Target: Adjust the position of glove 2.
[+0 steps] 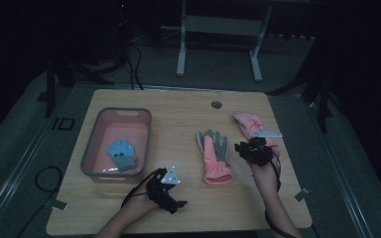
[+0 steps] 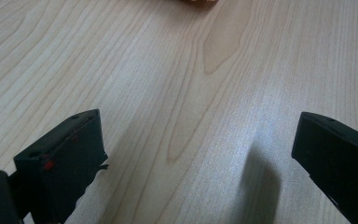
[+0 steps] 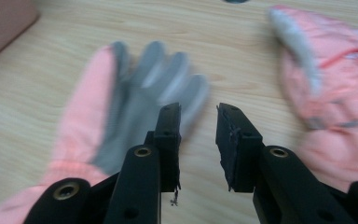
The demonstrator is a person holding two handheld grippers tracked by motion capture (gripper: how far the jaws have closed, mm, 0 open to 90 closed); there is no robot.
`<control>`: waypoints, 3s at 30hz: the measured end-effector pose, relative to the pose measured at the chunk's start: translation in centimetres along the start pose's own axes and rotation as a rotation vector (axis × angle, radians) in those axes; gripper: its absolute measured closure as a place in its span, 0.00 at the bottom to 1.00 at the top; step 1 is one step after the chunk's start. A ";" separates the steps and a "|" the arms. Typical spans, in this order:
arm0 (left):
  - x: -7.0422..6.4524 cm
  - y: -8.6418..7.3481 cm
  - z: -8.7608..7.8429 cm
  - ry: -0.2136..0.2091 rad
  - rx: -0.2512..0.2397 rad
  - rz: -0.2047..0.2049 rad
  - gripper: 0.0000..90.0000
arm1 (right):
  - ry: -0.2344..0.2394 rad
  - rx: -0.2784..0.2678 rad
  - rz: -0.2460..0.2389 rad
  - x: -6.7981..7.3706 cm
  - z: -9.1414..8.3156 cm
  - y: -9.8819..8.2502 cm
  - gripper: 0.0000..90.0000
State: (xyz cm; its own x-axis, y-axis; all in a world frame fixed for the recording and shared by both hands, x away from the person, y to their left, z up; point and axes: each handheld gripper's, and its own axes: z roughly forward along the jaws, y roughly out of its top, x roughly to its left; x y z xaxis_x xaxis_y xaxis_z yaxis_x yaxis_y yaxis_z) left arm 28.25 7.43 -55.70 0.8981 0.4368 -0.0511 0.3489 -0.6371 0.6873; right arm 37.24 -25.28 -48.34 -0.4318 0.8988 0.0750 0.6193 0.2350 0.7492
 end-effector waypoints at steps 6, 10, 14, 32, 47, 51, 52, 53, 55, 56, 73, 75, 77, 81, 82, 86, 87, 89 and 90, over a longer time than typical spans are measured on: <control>0.0 0.0 0.0 0.011 -0.002 -0.003 0.03 | -0.045 -0.004 -0.003 -4.8 0.6 0.0 0.72; 0.1 0.0 0.0 0.009 -0.009 -0.013 0.03 | -0.071 0.009 0.013 -7.2 1.5 -0.1 0.73; 0.1 0.0 0.0 0.009 -0.004 -0.008 0.03 | -0.078 0.000 0.007 -8.3 1.9 0.2 0.73; 0.0 -0.2 0.2 0.001 0.008 -0.003 0.03 | -0.082 0.110 0.013 -12.2 7.3 2.1 0.64; 0.0 -0.2 0.2 0.002 0.015 -0.003 0.03 | -0.093 0.127 0.022 -11.3 6.6 2.8 0.99; 0.0 -0.2 0.2 0.000 0.010 -0.006 0.03 | -0.114 0.104 0.049 -10.4 4.9 3.1 0.99; 0.0 -0.2 0.2 0.000 0.010 -0.006 0.03 | -0.117 0.098 0.047 -10.1 4.3 3.2 0.99; -0.1 -0.2 0.3 0.003 0.013 -0.004 0.03 | -0.121 0.090 0.060 -9.8 3.7 3.1 0.99; -0.1 -0.2 0.3 0.001 0.010 -0.006 0.03 | -0.125 0.080 0.068 -9.3 2.6 3.0 0.99; -0.1 -0.2 0.2 0.002 0.010 -0.006 0.03 | -0.130 0.079 0.071 -9.0 2.1 2.9 0.99; -0.2 -0.1 0.3 -0.003 0.014 0.003 0.03 | -0.194 0.034 0.191 -4.6 -4.3 -2.0 0.99; -0.2 -0.1 0.3 -0.002 0.012 0.003 0.03 | -0.205 0.037 0.191 -4.2 -4.5 -2.5 0.99; -0.2 -0.1 0.3 -0.002 0.012 0.004 0.03 | -0.203 0.045 0.200 -3.8 -4.4 -3.1 0.99; -0.3 -0.1 0.3 -0.002 0.017 0.010 0.03 | -0.205 0.063 0.219 -3.4 -3.3 -4.0 0.99; -0.3 -0.1 0.3 -0.003 0.016 0.008 0.03 | -0.199 0.069 0.223 -3.4 -2.9 -4.1 0.99; -0.3 -0.1 0.2 -0.003 0.013 0.006 0.03 | -0.208 0.100 0.222 -3.4 -1.3 -4.7 0.98; -0.3 -0.1 0.1 -0.003 0.014 0.008 0.03 | -0.206 0.102 0.221 -3.4 -1.0 -4.8 0.97; -0.3 -0.1 0.2 -0.004 0.015 0.009 0.03 | -0.206 0.104 0.221 -3.5 -0.8 -5.0 0.96; -0.4 -0.1 0.2 -0.004 0.015 0.009 0.03 | -0.199 0.096 0.221 -3.5 -0.8 -5.1 0.95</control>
State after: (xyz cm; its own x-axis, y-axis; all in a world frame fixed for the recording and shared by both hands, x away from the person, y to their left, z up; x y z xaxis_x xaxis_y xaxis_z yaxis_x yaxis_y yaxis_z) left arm 27.93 7.21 -55.93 0.9023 0.4284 -0.0479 0.3446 -0.6502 0.6771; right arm 35.13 -29.93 -51.88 -0.1484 0.9847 0.0914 0.7470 0.0511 0.6628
